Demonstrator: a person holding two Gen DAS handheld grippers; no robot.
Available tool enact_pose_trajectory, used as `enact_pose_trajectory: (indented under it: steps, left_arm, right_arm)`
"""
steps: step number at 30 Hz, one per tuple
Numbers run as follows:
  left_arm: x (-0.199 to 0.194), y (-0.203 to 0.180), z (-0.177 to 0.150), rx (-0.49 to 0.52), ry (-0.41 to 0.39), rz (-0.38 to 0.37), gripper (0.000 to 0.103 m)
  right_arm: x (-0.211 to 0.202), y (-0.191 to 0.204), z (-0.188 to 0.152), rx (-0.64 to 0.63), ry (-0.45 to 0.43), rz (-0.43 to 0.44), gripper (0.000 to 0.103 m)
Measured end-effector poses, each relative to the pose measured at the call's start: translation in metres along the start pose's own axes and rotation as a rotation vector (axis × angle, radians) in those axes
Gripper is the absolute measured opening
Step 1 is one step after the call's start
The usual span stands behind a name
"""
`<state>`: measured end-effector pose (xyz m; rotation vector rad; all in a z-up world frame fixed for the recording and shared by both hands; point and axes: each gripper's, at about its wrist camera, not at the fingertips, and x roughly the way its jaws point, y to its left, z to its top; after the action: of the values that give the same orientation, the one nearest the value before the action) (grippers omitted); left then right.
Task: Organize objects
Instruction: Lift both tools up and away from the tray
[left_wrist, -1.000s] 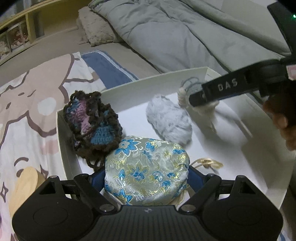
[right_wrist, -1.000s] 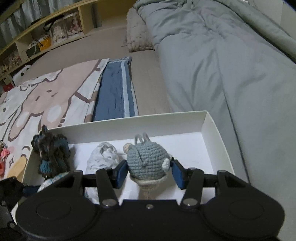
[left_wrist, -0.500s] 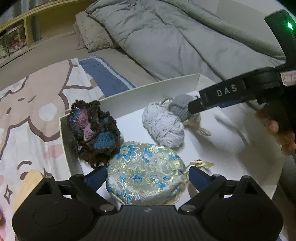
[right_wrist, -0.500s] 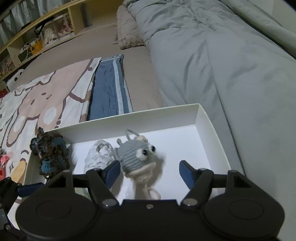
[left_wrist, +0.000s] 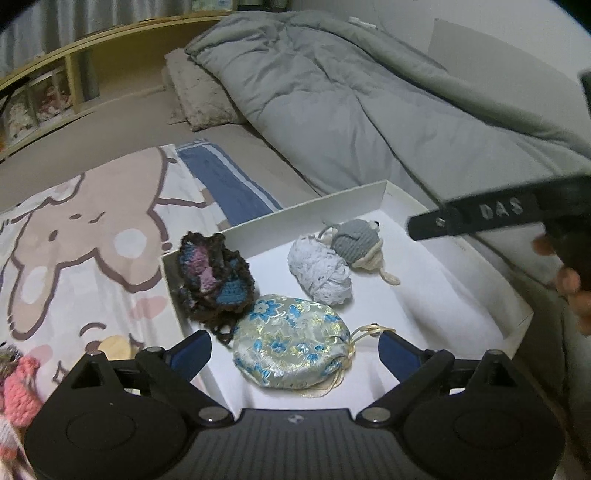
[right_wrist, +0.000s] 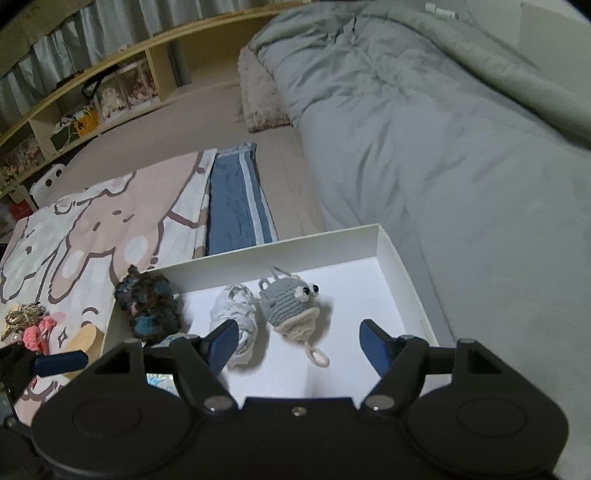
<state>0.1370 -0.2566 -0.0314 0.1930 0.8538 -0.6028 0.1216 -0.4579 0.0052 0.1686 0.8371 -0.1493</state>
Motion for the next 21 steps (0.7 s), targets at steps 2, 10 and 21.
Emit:
enact_pose_trajectory:
  steps: [2,10,21]
  left_arm:
    - [-0.01,0.002,0.0,-0.017,-0.006,0.001,0.097]
    - [-0.046,0.005,-0.002,-0.055,-0.039,0.004,0.1]
    - [-0.077,0.006,-0.016,-0.066,-0.069,0.007,0.103]
  right_arm:
    - [-0.011,0.003,-0.003,-0.016,-0.013,-0.006,0.075]
    - [-0.053,0.01,-0.018,-0.029,-0.046,-0.002,0.08]
    - [-0.095,0.018,-0.045,-0.045,-0.082,-0.021,0.093]
